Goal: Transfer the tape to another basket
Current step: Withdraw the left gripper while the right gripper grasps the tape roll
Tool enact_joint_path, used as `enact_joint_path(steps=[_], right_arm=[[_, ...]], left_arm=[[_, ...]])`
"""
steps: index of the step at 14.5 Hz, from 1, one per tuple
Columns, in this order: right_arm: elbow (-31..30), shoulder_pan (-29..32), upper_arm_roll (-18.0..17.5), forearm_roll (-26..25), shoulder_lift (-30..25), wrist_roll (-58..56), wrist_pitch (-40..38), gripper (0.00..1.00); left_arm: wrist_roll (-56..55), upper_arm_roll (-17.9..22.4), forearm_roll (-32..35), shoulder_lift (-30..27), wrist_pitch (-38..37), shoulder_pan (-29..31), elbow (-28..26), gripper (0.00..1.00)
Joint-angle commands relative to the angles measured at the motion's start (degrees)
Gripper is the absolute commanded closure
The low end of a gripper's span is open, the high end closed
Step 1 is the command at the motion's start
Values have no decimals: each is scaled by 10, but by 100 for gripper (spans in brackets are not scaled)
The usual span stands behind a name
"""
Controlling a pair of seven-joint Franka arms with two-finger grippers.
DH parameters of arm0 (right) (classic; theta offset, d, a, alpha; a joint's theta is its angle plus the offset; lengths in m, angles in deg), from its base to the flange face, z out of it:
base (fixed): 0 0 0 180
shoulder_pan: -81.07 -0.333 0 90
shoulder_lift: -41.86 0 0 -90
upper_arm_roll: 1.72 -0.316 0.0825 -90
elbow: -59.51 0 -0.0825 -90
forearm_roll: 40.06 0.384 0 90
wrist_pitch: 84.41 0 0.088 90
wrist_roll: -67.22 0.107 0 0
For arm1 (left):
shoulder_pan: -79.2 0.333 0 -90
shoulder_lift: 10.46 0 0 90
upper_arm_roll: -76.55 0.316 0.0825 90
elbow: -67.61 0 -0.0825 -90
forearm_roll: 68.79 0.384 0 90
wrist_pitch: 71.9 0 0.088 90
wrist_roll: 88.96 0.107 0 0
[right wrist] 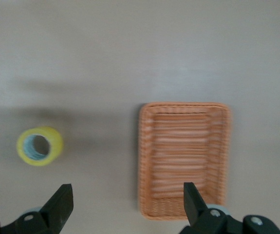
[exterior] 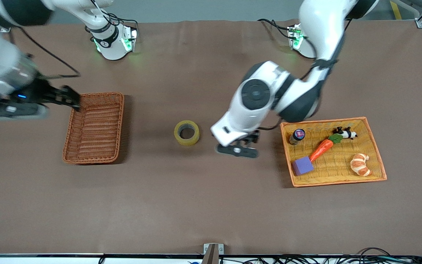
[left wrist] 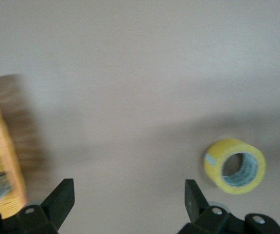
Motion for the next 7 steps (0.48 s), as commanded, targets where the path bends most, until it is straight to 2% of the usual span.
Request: enact_joint_path(steps=[1,4,7], right_arm=[[1,-49,-23,-33,71,80,44,0],[-43,-124,-25,-90,134,190,141,0],[-75,-166,-25,-119,194,217,215,0]], left_arm=[[6,-4,0,-75,-26,61,-62,0],[61,-6,1,-143,-26,129,-111,0],[110,-8,-1,-177,-30,170,-136,0]])
